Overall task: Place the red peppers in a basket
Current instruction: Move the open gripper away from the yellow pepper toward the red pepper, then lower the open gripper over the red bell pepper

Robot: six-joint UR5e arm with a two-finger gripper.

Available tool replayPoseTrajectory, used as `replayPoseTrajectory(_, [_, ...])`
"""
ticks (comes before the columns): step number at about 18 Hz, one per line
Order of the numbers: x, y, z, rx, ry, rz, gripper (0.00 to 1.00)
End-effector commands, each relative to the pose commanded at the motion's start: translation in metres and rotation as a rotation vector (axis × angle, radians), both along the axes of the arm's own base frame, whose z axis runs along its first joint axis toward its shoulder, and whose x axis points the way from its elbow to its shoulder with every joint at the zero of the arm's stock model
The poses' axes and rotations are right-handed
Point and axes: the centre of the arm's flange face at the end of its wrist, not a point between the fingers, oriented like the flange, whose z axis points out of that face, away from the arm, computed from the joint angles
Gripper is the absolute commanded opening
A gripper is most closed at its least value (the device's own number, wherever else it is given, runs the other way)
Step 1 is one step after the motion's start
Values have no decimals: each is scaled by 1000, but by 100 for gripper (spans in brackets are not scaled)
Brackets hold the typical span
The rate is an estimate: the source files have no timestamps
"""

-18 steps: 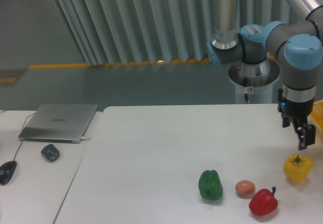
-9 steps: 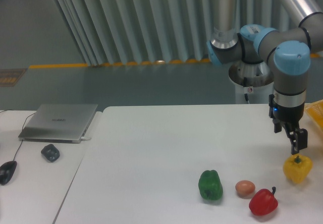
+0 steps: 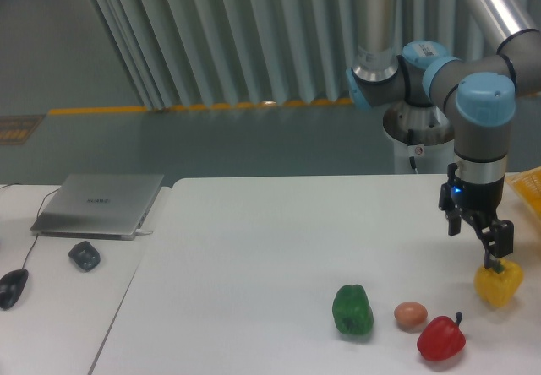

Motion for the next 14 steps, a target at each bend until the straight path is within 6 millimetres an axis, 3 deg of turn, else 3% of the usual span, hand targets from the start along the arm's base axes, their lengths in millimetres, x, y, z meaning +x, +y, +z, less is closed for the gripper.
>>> replayPoseTrajectory(5, [8, 16, -6, 13, -3, 21, 100])
replayPoseTrajectory(8, [11, 33, -13, 74, 8, 146, 100])
replayPoseTrajectory(14, [16, 57, -36, 77, -5, 176, 100])
